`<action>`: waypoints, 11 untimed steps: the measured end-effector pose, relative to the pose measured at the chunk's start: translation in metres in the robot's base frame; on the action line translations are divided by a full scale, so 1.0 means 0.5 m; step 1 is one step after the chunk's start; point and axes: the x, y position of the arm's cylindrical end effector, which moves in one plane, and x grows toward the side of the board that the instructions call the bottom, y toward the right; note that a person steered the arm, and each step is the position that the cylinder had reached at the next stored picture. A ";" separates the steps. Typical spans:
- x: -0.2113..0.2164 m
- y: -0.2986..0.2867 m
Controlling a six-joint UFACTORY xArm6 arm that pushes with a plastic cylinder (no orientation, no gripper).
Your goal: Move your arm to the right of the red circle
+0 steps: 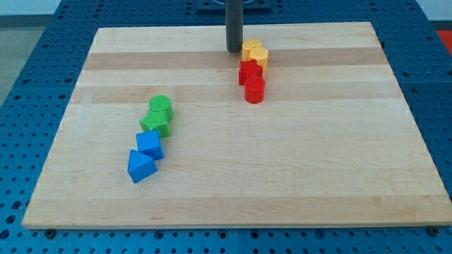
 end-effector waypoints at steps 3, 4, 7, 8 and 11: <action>-0.110 0.011; -0.110 0.013; -0.011 0.375; 0.137 0.400; 0.230 0.131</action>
